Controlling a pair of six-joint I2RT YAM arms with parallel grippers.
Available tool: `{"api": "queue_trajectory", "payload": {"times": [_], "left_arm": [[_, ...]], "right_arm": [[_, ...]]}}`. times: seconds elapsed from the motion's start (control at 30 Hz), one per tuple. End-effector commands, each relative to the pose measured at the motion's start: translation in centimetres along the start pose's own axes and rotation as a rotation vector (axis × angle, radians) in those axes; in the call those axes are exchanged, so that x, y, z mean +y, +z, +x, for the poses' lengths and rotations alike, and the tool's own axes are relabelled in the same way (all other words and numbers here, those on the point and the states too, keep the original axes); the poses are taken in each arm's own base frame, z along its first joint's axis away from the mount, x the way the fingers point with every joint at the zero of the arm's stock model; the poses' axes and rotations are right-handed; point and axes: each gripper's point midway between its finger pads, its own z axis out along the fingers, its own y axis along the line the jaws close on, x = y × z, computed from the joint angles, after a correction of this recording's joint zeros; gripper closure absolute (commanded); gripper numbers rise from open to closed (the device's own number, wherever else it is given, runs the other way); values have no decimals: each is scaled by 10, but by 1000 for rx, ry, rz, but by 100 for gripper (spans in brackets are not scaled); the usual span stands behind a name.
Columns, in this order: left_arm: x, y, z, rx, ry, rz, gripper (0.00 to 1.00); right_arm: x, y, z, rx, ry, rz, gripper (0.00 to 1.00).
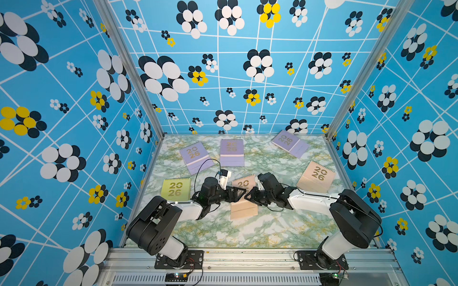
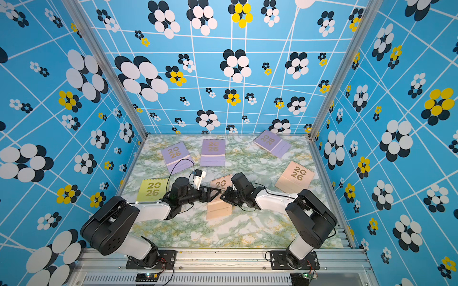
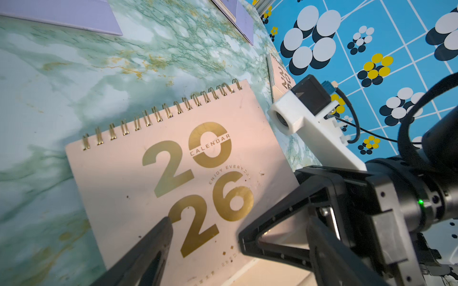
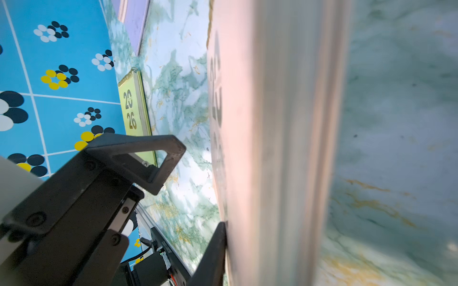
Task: Stack the calendars
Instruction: Place the calendar at the center of the board.
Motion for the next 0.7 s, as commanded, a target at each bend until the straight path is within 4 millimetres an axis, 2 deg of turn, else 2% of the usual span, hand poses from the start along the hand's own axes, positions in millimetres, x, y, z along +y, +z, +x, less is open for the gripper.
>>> {"api": "queue_trajectory", "payload": {"times": [0.0, 0.1, 0.23, 0.67], "left_arm": [[-2, 1, -3, -15, 20, -1, 14], [-3, 2, -1, -14, 21, -1, 14], [-4, 5, 1, -10, 22, -2, 14], [5, 12, 17, -17, -37, -15, 14]], "right_arm": [[-49, 3, 20, 65, 27, 207, 75], [-49, 2, 20, 66, 24, 214, 73], [-52, 0, 19, 65, 20, 243, 60], [-56, -3, 16, 74, -1, 306, 48]]}}
